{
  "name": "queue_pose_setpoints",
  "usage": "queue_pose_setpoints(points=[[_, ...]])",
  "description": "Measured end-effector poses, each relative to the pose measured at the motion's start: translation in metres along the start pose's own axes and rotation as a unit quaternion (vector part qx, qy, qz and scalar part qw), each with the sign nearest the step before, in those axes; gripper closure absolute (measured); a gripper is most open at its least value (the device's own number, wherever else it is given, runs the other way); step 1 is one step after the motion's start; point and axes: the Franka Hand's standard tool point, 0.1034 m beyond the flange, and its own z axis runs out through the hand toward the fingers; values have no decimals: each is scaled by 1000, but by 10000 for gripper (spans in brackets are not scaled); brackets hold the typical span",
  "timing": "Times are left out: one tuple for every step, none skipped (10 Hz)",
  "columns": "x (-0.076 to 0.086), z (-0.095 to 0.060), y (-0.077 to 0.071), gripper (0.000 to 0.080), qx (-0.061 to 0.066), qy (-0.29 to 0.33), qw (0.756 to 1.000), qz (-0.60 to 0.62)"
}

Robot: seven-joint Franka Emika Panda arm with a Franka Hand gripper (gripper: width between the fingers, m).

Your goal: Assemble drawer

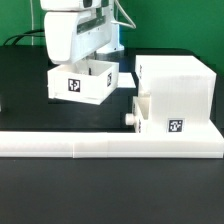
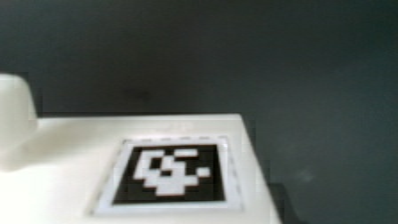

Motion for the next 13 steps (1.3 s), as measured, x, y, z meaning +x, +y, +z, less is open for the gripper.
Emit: queue_pose_setpoints(points=[[-1,0,0,757,0,-1,1000,-19],[-1,1,0,757,0,-2,999,-52],[3,0,3,757,2,-1,999,-47],[11,0,9,757,8,0,998,-56],[15,1,16,757,13,2,997,-72],[14,2,17,757,12,2,997,-73],[13,3,16,757,13,2,997,-73],[12,3,16,757,14,2,997,-79],[12,4,15,757,14,2,997,-77],[16,5,19,757,14,3,997,-79],[24,5,27,757,10,6,996,-84],[31,5,33,757,6,7,995,-95],[35,5,37,757,3,5,995,-104]])
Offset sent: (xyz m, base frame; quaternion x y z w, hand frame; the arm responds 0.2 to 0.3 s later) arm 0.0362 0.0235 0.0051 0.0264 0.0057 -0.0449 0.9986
